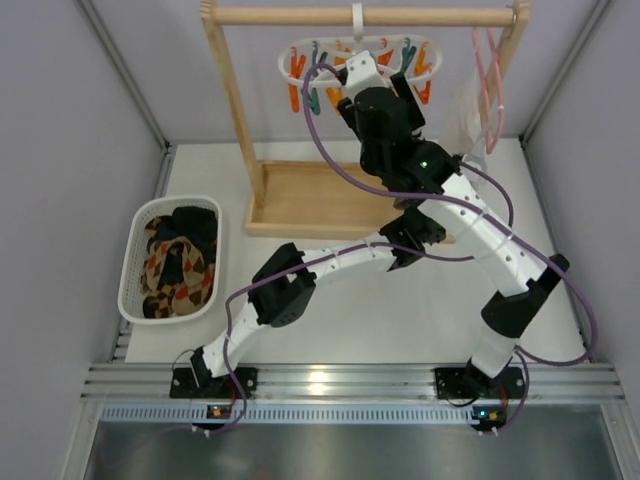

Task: Remove the socks clipped to the hanger

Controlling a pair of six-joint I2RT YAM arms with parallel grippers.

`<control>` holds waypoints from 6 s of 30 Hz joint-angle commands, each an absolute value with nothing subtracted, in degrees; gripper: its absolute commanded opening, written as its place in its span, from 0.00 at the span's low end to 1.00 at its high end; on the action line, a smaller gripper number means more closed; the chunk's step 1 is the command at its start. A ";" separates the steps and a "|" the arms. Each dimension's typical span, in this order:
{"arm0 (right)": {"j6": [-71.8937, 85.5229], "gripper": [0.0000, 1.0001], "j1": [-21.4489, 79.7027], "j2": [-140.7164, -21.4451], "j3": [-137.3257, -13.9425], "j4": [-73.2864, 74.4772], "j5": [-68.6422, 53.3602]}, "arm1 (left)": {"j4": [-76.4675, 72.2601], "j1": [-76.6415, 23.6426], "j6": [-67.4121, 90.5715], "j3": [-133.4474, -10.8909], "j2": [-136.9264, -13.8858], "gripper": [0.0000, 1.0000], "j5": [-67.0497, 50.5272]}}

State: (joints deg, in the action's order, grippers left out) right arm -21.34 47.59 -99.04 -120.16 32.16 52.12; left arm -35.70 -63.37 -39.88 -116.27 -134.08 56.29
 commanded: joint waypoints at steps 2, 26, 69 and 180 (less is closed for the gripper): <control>-29.78 0.70 48.52 -100.72 -121.73 19.62 59.32 | -36.12 -63.98 -37.45 -114.52 -130.70 0.00 53.88; -32.80 0.22 47.81 -102.92 -118.74 7.64 62.49 | -36.12 -62.93 -32.17 -110.39 -127.27 0.00 52.91; -12.92 0.59 49.04 -95.80 -116.64 23.56 47.29 | -35.33 -60.82 -27.07 -104.68 -122.61 0.00 49.39; 11.25 1.00 46.67 -32.35 -47.81 18.20 16.70 | 35.43 18.11 32.69 -65.93 -91.92 0.00 6.41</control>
State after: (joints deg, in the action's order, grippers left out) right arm 10.22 46.96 -33.71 -48.31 21.74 17.78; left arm 35.11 17.39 29.41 -68.27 -89.58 8.88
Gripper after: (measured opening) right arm 0.993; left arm 0.040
